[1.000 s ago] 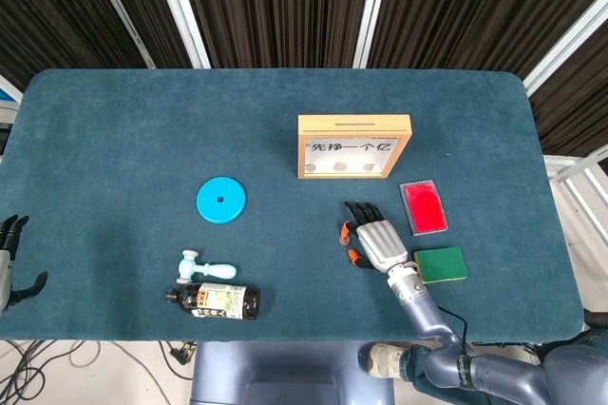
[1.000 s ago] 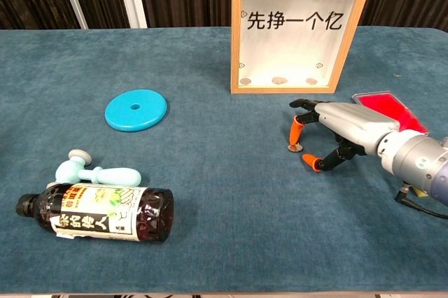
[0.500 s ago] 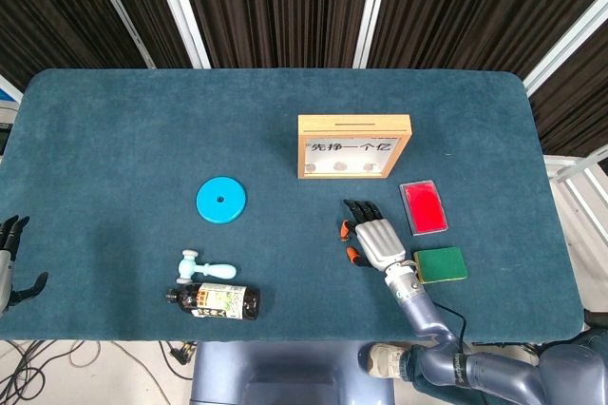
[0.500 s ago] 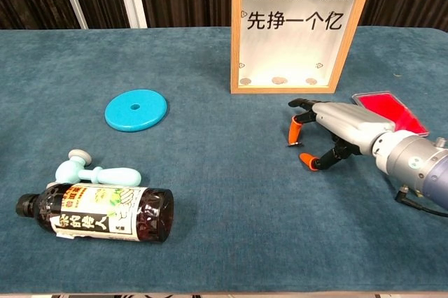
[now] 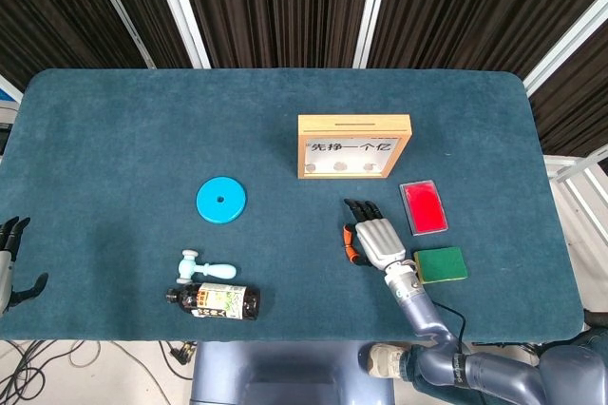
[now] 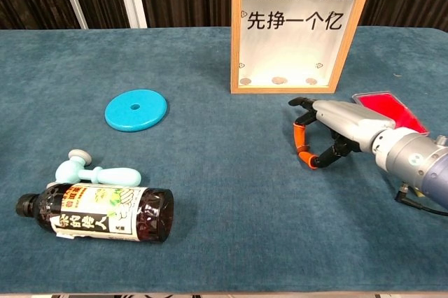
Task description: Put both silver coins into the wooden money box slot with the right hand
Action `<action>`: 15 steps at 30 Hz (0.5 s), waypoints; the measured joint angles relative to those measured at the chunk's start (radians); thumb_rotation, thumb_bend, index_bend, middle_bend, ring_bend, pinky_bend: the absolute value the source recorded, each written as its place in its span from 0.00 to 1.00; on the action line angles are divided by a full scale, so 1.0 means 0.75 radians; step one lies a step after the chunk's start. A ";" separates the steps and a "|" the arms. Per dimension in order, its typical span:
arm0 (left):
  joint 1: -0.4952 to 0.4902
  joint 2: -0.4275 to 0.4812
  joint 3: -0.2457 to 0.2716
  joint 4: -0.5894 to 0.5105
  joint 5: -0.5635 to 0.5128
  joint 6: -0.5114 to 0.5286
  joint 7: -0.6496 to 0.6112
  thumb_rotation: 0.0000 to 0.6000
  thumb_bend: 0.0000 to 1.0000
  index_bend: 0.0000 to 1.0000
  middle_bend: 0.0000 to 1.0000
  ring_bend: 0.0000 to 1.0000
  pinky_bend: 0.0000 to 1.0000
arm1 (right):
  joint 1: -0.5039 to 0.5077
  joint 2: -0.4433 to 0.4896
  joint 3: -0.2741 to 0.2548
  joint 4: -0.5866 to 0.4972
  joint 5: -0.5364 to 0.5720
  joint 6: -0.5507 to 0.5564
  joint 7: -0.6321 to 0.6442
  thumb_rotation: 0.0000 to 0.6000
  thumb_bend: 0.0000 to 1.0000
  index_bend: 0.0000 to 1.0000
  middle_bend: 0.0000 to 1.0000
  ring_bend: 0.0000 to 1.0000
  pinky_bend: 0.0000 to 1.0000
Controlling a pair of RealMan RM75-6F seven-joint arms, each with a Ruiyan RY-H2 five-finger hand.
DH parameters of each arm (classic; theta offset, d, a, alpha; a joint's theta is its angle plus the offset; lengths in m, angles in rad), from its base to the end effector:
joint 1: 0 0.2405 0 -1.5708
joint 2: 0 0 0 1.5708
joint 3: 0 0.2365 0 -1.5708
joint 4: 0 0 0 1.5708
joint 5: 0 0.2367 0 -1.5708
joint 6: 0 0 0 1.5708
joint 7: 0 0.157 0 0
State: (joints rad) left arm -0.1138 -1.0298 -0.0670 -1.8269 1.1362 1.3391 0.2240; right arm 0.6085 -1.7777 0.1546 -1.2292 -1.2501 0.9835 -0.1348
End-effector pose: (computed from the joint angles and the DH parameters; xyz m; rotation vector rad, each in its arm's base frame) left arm -0.3160 0.1942 0.1271 -1.2464 -1.0945 -0.6012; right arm -0.1672 -0.3205 -0.1012 1.7774 -1.1479 0.9858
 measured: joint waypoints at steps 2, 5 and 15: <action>0.000 0.001 0.001 -0.001 -0.001 -0.001 0.001 1.00 0.30 0.07 0.00 0.00 0.00 | 0.000 0.000 0.001 -0.001 0.003 -0.001 0.000 1.00 0.49 0.67 0.02 0.00 0.00; -0.001 0.003 0.001 -0.003 -0.005 -0.003 0.003 1.00 0.30 0.07 0.00 0.00 0.00 | -0.001 0.001 0.003 -0.005 0.004 -0.002 0.000 1.00 0.49 0.68 0.02 0.00 0.00; -0.004 0.006 0.002 -0.007 -0.014 -0.007 0.007 1.00 0.30 0.07 0.00 0.00 0.00 | -0.003 0.040 0.022 -0.061 -0.007 0.026 0.001 1.00 0.50 0.68 0.02 0.00 0.00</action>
State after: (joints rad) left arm -0.1167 -1.0256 -0.0658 -1.8322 1.1257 1.3341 0.2290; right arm 0.6064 -1.7478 0.1709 -1.2750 -1.2555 1.0028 -0.1337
